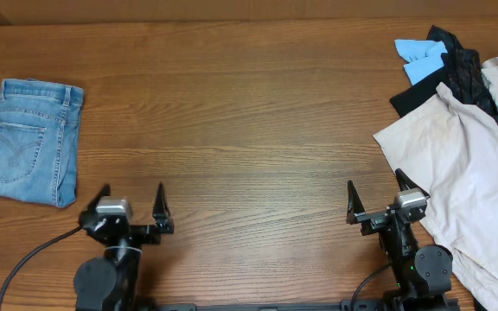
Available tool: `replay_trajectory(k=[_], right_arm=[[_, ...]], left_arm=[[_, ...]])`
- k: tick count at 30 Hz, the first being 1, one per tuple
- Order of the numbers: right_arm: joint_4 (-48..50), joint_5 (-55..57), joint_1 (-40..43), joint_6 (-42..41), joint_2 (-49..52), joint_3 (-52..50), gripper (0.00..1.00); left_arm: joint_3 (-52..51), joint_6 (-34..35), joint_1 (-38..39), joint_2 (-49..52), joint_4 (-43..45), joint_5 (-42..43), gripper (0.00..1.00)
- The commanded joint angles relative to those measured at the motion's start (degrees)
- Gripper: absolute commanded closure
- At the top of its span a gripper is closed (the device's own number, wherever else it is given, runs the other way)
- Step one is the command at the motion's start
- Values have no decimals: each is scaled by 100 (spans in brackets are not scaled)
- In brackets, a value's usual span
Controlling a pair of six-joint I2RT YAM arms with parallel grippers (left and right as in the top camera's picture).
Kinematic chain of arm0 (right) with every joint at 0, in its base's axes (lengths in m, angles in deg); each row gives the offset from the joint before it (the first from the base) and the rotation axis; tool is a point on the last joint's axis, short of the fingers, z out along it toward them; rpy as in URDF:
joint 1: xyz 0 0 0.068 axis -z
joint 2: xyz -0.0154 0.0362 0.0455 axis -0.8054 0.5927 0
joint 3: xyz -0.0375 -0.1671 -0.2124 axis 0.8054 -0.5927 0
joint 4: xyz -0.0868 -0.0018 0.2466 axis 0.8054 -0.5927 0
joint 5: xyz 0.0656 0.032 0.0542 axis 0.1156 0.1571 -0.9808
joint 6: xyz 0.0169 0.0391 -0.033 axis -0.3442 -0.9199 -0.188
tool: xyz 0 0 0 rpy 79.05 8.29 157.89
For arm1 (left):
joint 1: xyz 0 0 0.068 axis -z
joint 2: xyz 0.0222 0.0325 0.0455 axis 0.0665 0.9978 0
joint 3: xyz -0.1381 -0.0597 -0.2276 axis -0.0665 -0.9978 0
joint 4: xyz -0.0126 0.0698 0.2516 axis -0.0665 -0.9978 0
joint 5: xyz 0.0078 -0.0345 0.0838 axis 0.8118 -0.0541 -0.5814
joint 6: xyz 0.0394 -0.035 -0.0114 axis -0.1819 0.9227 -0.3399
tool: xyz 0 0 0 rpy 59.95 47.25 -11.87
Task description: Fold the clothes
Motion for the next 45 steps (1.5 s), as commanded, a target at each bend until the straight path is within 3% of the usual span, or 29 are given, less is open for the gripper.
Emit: replay_trajectory(k=[1,8,14,19,22,45], right_arm=[[24,50,35,22,-57,-59,0],[24,50,35,22,-57,-59,0],[24,50,35,22,-57,-59,0],[24,50,35,22,-57,-59,0],[24,50,35,22,-57,-59,0],[24,50,35,22,-57,-59,0]], left_arm=[[-264,-205,26,-83,706,-101,0],[-1064,-306,-254,-328,2393,413,0],[-1480,-310,-387,-328,2909,614,0],[-1609,-308,-387,-330,2184,581,0],[-1606,-308,-387,-328,1150,529,0],[-1604,-308,-385,-326,1244,546,0]])
